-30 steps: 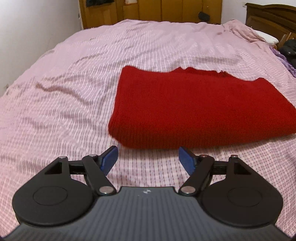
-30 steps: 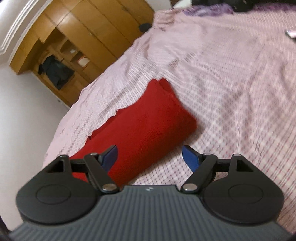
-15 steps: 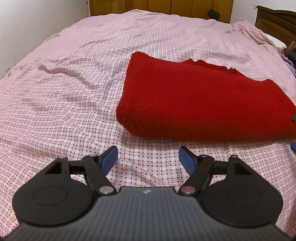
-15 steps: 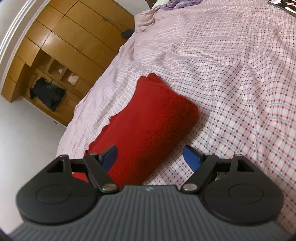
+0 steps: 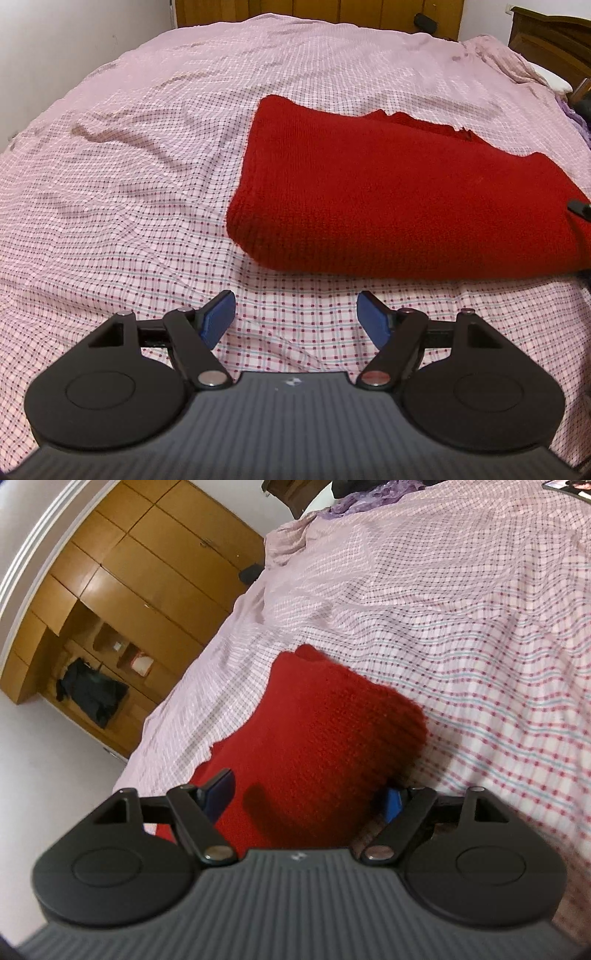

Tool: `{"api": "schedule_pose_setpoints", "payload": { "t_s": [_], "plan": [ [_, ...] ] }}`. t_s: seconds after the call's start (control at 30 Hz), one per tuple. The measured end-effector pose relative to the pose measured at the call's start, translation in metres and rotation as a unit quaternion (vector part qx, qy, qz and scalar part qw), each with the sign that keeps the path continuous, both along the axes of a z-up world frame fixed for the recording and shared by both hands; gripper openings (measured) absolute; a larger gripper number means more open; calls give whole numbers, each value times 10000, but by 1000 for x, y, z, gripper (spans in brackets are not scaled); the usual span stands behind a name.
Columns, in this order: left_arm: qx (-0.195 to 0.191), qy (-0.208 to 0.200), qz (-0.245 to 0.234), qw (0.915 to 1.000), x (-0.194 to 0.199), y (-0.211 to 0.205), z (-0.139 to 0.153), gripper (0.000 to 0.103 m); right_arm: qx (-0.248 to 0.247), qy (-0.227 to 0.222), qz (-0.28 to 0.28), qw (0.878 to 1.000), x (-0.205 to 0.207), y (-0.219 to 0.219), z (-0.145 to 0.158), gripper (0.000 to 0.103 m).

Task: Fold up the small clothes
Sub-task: 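Grasp the end of the folded red cardigan with the right tool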

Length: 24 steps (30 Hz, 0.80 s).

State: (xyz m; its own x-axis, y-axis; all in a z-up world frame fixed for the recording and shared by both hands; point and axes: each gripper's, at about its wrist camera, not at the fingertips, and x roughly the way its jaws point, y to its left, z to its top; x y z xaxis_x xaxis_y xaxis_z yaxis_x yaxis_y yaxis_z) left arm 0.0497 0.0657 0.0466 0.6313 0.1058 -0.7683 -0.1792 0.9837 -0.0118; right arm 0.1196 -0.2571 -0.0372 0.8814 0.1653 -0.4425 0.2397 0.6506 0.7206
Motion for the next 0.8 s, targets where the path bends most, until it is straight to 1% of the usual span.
{"api": "schedule_pose_setpoints", "payload": {
  "t_s": [0.27,0.4,0.43,0.47,0.5,0.53,0.57,0.63,0.7,0.8],
  "plan": [
    [4,16,-4,10000,0,-1,0,78,149,-218,-105,9996,11,-2,-7,80],
    [10,24,-15,10000,-1,-1,-1,79,161,-162,-136,9996,21,-2,-7,80],
    [15,22,-16,10000,-1,-1,-1,79,196,-146,-158,9996,23,-3,-7,78],
    [14,18,-14,10000,-2,-1,-1,79,215,-130,-177,9995,25,-4,-6,76],
    [12,12,-8,10000,-2,0,0,79,229,-101,-203,9995,26,-5,-6,71],
    [8,7,2,10000,-3,0,0,79,240,-67,-235,9994,26,-7,-7,61],
    [4,2,12,10000,-3,0,1,79,265,-51,-271,9993,26,-9,-8,57],
    [-4,-29,19,10000,-4,0,3,79,377,-106,-246,9989,24,-14,-10,42],
    [-17,-81,7,10000,-5,0,6,79,419,-175,-195,9988,23,-17,-10,38],
    [-21,-144,-28,9999,-6,-1,10,79,275,-243,-74,9993,22,-16,-4,36]
  ]
}}
